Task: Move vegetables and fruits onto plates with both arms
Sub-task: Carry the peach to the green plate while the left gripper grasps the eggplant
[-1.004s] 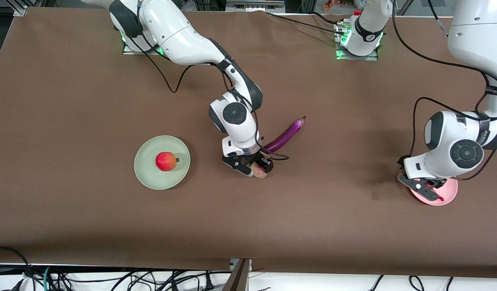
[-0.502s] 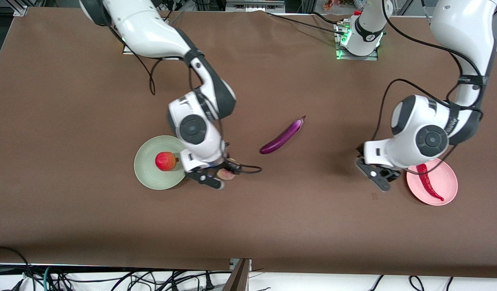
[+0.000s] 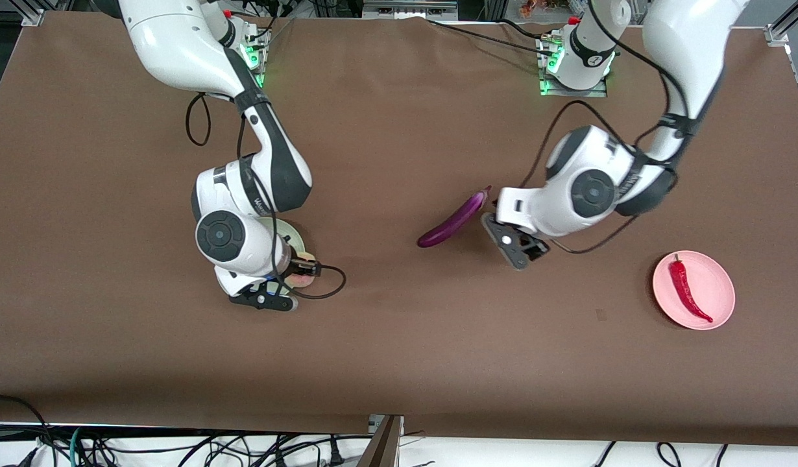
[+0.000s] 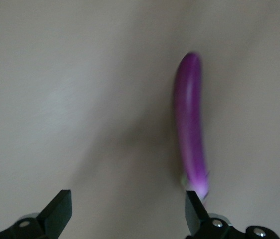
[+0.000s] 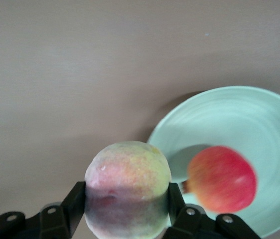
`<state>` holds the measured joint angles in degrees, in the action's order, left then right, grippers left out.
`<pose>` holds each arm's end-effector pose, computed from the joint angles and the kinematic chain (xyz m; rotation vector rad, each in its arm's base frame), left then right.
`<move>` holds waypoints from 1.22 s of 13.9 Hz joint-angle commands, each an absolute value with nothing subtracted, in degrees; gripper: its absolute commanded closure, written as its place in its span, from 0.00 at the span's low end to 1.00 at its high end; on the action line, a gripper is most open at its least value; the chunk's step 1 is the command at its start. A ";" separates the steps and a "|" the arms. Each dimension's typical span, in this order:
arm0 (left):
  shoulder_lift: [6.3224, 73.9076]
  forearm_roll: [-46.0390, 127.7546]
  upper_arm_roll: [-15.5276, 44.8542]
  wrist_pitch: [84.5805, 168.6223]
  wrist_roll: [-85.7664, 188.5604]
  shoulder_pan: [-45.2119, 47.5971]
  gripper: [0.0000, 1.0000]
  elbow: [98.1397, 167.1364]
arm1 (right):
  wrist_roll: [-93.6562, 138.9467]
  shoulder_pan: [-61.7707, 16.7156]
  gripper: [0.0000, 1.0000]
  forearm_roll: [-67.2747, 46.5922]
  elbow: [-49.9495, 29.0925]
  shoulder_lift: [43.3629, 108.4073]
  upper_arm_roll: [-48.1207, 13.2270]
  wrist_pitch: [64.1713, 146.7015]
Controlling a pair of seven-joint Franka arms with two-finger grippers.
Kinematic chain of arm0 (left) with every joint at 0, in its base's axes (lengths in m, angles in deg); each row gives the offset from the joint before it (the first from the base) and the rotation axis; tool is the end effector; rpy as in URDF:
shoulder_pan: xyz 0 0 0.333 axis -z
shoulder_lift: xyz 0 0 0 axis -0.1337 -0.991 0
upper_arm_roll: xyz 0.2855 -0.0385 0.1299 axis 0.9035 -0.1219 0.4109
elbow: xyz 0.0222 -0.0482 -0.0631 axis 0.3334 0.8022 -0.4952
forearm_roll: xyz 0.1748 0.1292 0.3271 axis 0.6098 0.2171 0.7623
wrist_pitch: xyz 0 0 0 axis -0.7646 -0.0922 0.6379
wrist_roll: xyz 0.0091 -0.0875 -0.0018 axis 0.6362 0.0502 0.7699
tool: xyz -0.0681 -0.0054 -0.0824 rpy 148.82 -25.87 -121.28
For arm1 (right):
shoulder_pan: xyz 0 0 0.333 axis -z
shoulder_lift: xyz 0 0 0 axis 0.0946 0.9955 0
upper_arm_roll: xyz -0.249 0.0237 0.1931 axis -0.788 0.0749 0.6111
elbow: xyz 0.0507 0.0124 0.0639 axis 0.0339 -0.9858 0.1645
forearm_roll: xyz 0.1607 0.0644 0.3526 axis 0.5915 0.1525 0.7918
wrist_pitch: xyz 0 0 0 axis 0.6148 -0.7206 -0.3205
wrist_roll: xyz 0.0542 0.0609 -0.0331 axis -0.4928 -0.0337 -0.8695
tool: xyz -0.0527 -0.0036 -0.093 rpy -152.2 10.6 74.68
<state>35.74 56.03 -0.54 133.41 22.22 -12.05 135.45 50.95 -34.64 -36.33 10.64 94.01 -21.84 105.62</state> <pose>0.5795 -0.2816 0.2971 2.6474 -1.3010 -0.1050 0.6738 0.2767 0.2904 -3.1034 0.1799 0.1112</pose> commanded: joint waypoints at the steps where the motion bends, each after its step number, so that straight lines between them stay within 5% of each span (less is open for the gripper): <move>1: 35.86 55.91 -0.41 141.51 29.89 -8.22 0.00 140.49 | 44.74 -35.05 0.78 -35.50 -4.54 86.36 -23.24 113.89; 7: 31.82 61.77 0.90 159.45 35.43 -5.31 0.00 149.82 | 39.73 -33.38 0.71 -35.32 -12.11 84.42 -23.60 119.00; 9: 30.50 67.06 0.91 159.56 41.31 -4.44 0.00 149.82 | 39.02 -33.20 0.61 -34.97 -14.32 84.24 -23.60 121.90; 10: 29.54 69.08 1.00 159.56 43.26 -3.73 0.12 149.73 | 39.02 -33.20 0.46 -34.97 -14.76 84.41 -23.60 123.05; 11: 29.26 70.23 1.34 159.56 43.89 -3.90 0.46 149.65 | 39.10 -33.12 0.29 -34.80 -14.77 84.67 -23.60 123.32; 12: 29.26 70.50 1.44 159.56 43.63 -4.08 0.66 149.56 | 39.28 -33.11 0.07 -33.49 -14.59 84.68 -23.60 123.15; 14: 29.61 72.43 1.70 159.47 43.80 -4.69 1.00 149.38 | 39.28 -33.11 0.01 -32.60 -13.72 83.37 -23.60 121.05; 17: 35.13 72.52 1.35 152.14 43.54 -8.19 0.97 148.95 | 44.62 -33.38 0.01 -32.68 -8.72 79.94 -23.51 110.18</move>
<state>29.99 70.57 1.61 158.18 42.53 -5.57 148.97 41.93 -33.40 -33.73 -10.59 83.91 -23.84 117.13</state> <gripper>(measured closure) 0.630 0.009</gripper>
